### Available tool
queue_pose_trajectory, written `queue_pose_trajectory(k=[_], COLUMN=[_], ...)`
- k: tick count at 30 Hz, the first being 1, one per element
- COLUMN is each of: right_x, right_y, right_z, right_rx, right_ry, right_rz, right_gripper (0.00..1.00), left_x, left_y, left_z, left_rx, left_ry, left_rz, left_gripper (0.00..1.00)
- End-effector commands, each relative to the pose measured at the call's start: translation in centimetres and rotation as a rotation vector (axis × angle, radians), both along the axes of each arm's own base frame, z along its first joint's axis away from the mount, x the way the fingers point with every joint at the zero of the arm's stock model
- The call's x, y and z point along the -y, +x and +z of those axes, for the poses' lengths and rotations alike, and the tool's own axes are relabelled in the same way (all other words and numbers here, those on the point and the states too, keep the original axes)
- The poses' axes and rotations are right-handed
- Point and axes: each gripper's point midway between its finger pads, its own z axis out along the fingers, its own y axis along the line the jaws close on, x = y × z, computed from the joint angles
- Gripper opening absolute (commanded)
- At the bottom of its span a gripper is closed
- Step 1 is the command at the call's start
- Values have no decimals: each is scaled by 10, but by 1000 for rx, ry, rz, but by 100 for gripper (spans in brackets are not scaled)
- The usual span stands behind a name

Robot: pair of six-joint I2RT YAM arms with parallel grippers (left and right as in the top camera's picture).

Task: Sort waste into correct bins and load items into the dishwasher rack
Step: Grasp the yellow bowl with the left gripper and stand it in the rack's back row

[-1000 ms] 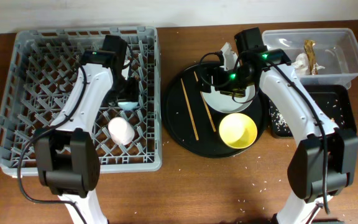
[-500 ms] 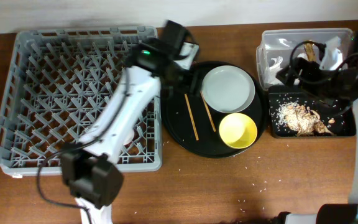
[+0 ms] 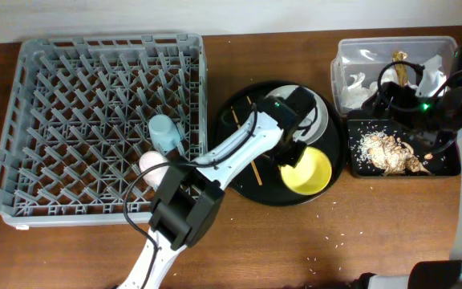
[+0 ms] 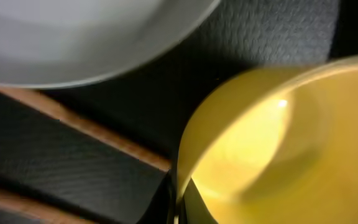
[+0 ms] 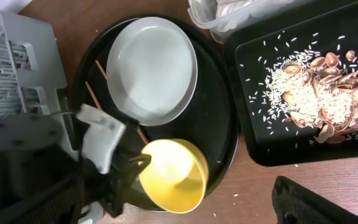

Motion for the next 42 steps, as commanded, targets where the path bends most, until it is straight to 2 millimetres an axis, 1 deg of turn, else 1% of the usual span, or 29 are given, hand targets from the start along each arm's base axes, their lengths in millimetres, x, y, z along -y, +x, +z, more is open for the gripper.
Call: queue_pose_trajectory(k=[1, 2, 3, 4, 5, 6, 8, 9, 11, 12, 16, 18, 20, 21, 22, 24, 25, 27, 28, 29, 30, 31, 33, 34, 35, 36, 38, 42], right_x=[3, 3, 3, 3, 3, 3, 3, 5, 9, 9, 13, 13, 13, 13, 13, 13, 13, 13, 13, 13, 13, 13, 13, 13, 13, 13, 15, 15], right_y=[0, 0, 0, 0, 0, 0, 0, 0, -1, -1, -2, -1, -1, -1, -2, -2, -2, -2, -2, -2, -2, -2, -2, -2, -2, -2, -3, -3], right_z=[-6, -6, -6, -7, -7, -7, -7, -8, -9, -9, -10, -10, -10, -10, -10, -10, -10, -10, -10, -10, -10, -10, -10, -11, -11, -11, -11, -12], right_rx=[-15, -16, -18, -19, -19, -19, -19, -24, -32, -30, -37, -36, -36, -36, -37, -37, -37, -37, -37, -37, -37, -37, -37, -38, -40, -40, -44, -45], right_ry=[-19, -19, -18, -18, -18, -18, -20, -31, -50, -51, -71, -71, -71, -71, -71, -71, -71, -71, -71, -71, -71, -71, -71, -70, -70, -70, -84, -86], right_rz=[3, 3, 3, 3, 3, 3, 2, -3, -11, -11, -19, -20, -20, -20, -19, -20, -20, -19, -19, -19, -19, -19, -19, -19, -19, -19, -25, -26], right_gripper=[99, 99, 99, 99, 99, 99, 100, 100, 100, 100, 99, 99, 99, 99, 99, 99, 98, 98, 99, 98, 99, 99, 99, 99, 99, 99, 99, 98], left_x=[-56, -88, -132, -181, -217, -247, -286, -301, -332, -343, -337, -332, -324, -316, -306, -294, -292, -293, -303, -318, -327, -327, -315, -308, -301, -299, -299, -299], left_y=[67, 91, 116, 141, 155, 169, 195, 203, 214, 222, 236, 237, 237, 236, 237, 237, 236, 235, 234, 231, 224, 219, 218, 219, 224, 226, 226, 226], left_z=[101, 137, 175, 207, 224, 231, 227, 224, 221, 206, 153, 143, 142, 140, 134, 121, 119, 118, 132, 163, 194, 203, 202, 199, 184, 178, 174, 156], left_rx=[214, 324, 474, 635, 728, 774, 822, 851, 926, 930, 879, 868, 871, 872, 857, 822, 813, 809, 862, 978, 1093, 1121, 1136, 1148, 1102, 1086, 1084, 1064], left_ry=[82, 134, 238, 381, 495, 562, 614, 667, 846, 911, 955, 959, 949, 937, 903, 849, 846, 857, 941, 1095, 1239, 1287, 1268, 1219, 1136, 1111, 1104, 1124], left_rz=[137, 207, 303, 418, 499, 572, 685, 723, 797, 811, 763, 744, 731, 717, 697, 669, 662, 656, 672, 733, 804, 812, 802, 820, 795, 787, 794, 773], left_gripper=[1, 1, 1, 1, 1, 1, 1, 1, 1, 1, 1, 1, 1, 1, 1, 1, 1, 1, 1, 1, 1, 1, 1, 0, 0, 1, 1, 0])
